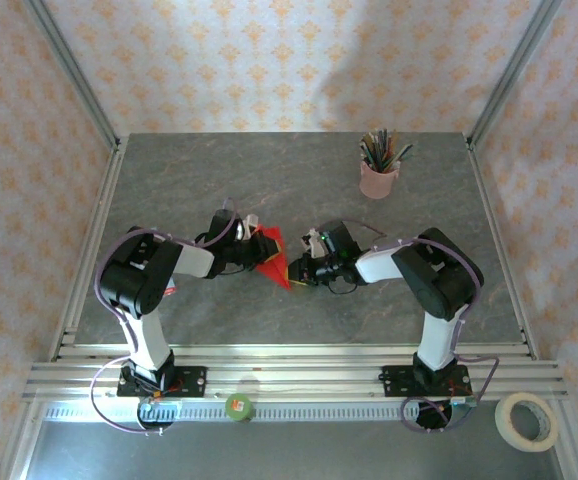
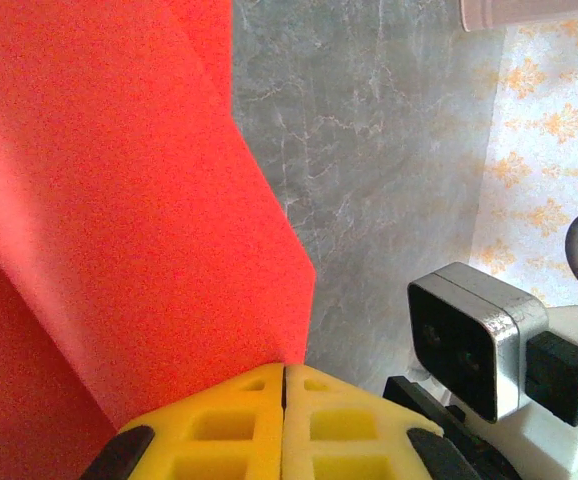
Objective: Fold a paper plane with a square sheet of paper (pick it up from the middle)
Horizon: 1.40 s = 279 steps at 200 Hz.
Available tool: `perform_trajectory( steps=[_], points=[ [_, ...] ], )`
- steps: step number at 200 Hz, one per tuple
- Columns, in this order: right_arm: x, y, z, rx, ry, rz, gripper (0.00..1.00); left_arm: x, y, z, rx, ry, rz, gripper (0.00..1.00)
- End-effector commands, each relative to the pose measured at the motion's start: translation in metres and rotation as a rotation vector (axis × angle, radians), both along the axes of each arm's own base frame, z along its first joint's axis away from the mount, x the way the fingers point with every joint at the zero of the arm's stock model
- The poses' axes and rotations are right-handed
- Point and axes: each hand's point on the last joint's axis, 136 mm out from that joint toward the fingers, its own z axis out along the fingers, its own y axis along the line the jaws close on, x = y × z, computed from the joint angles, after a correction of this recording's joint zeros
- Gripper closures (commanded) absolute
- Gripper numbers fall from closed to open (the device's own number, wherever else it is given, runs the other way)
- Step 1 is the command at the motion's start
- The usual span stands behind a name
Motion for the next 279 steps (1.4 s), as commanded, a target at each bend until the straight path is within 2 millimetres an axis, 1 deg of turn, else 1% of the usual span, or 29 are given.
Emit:
perform_trajectory(
  steps=[1,78,153,188,242,279],
  points=[
    [-0.004,-0.009,-0.014,-0.055,0.031,-0.007,0.86,0.005,-0.001,-0.004,0.032,-0.014,-0.002,0.91],
    [-0.007,-0.015,-0.029,-0.102,0.061,-0.018,0.89,0.006,0.0,-0.01,0.043,0.007,0.013,0.92],
    [-0.007,-0.016,-0.033,-0.116,0.07,-0.018,0.89,0.006,0.005,-0.015,0.066,0.019,0.034,0.93],
    [-0.008,-0.016,-0.034,-0.12,0.075,-0.018,0.89,0.005,0.005,-0.015,0.068,0.02,0.034,0.93],
    [-0.007,-0.018,-0.037,-0.141,0.084,-0.023,0.9,0.004,0.006,-0.02,0.066,0.031,0.047,0.93],
    [-0.006,-0.019,-0.036,-0.148,0.086,-0.032,0.89,0.005,0.008,-0.023,0.078,0.042,0.054,0.94]
  ],
)
